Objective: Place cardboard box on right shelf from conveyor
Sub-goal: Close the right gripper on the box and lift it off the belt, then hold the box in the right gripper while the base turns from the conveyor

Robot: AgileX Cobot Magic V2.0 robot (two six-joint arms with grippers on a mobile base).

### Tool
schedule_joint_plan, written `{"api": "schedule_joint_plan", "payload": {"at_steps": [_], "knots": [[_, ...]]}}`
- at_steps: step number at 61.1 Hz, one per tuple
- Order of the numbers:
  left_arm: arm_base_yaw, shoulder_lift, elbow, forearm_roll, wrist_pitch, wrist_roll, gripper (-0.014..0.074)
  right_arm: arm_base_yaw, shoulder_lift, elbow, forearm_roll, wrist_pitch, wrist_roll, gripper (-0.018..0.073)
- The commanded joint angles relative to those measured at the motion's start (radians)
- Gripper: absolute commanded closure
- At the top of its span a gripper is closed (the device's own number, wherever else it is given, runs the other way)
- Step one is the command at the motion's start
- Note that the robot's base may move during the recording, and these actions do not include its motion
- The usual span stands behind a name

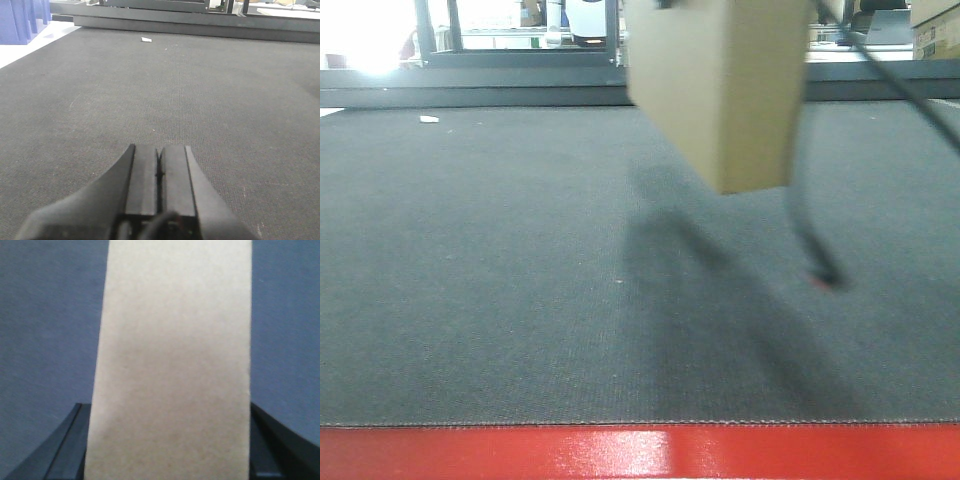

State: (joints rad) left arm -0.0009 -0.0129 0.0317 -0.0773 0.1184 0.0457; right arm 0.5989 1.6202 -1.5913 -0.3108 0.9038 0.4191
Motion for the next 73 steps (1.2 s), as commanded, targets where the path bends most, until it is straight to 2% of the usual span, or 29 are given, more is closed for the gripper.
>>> {"api": "schedule_joint_plan", "payload": {"at_steps": [1, 19, 35, 55, 73], "knots": [[-0.006, -0.014, 0.006, -0.006, -0.088, 0.000, 0.0713, -0.031, -0.154, 0.112, -0.034, -0.156, -0.016, 0.0312], [-0.006, -0.014, 0.006, -0.006, -0.088, 0.000, 0.0712, -0.064, -0.539, 0.560, -0.032, -0.417, -0.057, 0.0312], [-0.006, -0.014, 0.006, -0.006, -0.088, 0.000, 0.0713, -0.064, -0.902, 0.831, -0.032, -0.446, -0.057, 0.0314], [-0.006, -0.014, 0.006, -0.006, -0.088, 0.000, 0.0713, -0.064, -1.288, 0.901, -0.036, -0.431, -0.057, 0.0314], [-0.006, -0.014, 0.006, -0.006, -0.088, 0.000, 0.0713, -0.064, -1.360, 0.901, -0.037, -0.431, -0.057, 0.0314]]}}
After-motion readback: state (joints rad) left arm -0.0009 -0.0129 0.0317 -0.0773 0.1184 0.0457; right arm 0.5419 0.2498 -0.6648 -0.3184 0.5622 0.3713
